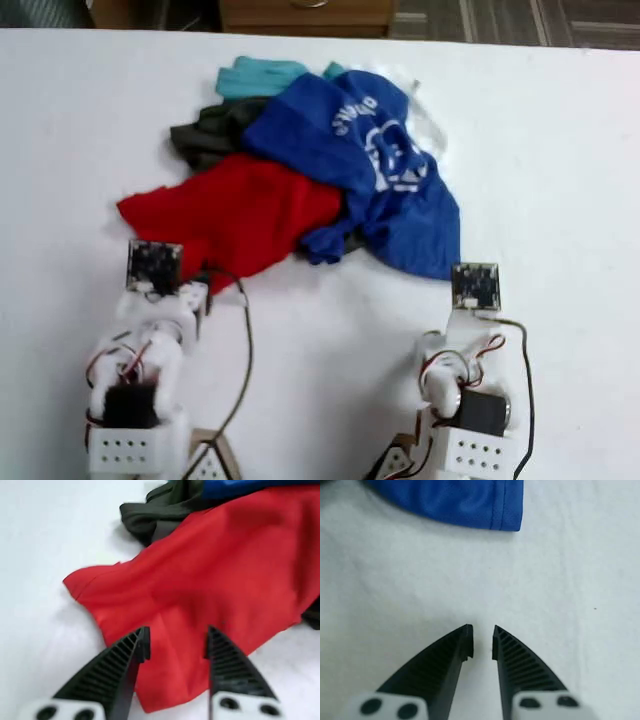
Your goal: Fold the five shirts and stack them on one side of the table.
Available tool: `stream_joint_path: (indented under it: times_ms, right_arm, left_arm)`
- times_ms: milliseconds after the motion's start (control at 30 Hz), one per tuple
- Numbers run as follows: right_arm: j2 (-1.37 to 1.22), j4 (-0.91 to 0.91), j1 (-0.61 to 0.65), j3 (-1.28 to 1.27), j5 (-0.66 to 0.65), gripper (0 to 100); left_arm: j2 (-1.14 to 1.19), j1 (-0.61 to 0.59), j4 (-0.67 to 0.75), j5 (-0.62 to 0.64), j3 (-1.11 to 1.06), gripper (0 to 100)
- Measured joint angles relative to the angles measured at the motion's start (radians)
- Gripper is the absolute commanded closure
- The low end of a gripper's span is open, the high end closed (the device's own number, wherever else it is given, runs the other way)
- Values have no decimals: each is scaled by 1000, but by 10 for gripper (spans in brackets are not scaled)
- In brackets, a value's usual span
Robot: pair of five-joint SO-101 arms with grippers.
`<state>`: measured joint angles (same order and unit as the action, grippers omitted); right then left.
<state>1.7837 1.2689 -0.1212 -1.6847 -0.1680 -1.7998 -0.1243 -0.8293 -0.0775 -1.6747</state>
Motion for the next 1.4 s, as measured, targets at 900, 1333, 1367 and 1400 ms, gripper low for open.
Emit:
stream_joint_path:
  times_ms: [900, 1333, 1367, 1400]
  right_arm:
    - [0, 0, 0, 0, 0, 925]
    - [0, 0, 0, 0, 0, 925]
    - [0, 0, 0, 0, 0, 925]
    - [0, 0, 0, 0, 0, 925]
  left_arm:
    - [1300, 187, -267, 31, 1372, 735]
    - [2239, 247, -474, 46, 2163, 661]
    - [2297, 247, -489, 46, 2217, 661]
    - [2355, 247, -500, 46, 2271, 661]
